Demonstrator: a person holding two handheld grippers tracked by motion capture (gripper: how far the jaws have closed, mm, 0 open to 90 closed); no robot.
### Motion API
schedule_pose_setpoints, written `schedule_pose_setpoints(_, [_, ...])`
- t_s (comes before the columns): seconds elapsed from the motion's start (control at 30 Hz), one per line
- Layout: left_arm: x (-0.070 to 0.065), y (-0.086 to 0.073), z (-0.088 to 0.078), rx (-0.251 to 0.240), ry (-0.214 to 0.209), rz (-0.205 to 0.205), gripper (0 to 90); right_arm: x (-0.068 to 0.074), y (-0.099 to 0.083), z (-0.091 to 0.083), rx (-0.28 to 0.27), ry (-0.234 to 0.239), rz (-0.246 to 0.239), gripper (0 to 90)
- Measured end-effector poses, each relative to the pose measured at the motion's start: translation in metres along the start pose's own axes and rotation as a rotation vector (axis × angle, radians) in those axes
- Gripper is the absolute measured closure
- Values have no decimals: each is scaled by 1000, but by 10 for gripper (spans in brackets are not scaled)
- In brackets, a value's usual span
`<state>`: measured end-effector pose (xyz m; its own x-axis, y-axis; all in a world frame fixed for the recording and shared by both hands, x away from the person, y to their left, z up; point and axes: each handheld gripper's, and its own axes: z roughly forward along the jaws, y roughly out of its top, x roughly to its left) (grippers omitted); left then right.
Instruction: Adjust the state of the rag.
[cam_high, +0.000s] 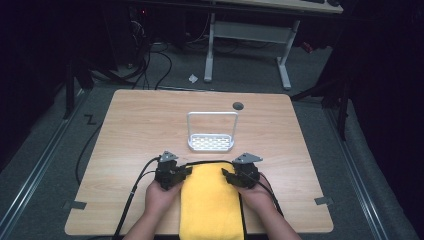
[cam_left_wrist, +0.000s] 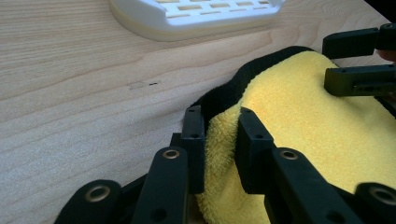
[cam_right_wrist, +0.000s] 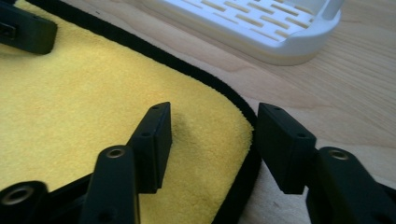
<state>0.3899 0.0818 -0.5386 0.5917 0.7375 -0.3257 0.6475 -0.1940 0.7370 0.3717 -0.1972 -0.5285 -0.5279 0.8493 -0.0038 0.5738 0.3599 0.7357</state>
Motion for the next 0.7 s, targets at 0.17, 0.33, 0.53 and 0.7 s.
schedule_pose_setpoints(0.17, [0,0,0,-1,2,0,746,-1,-1,2,7,15,28,456])
schedule_pose_setpoints(0.33, [0,0,0,-1,0,-4,747,-1,-3,1,-3,42,40,572])
schedule_pose_setpoints(0.53, [1,0,0,0,-9,-12,753,2,-4,0,-10,93,71,746])
schedule_pose_setpoints(0.7, [0,-1,-1,-1,0,-9,755,7,-2,1,-1,88,28,783])
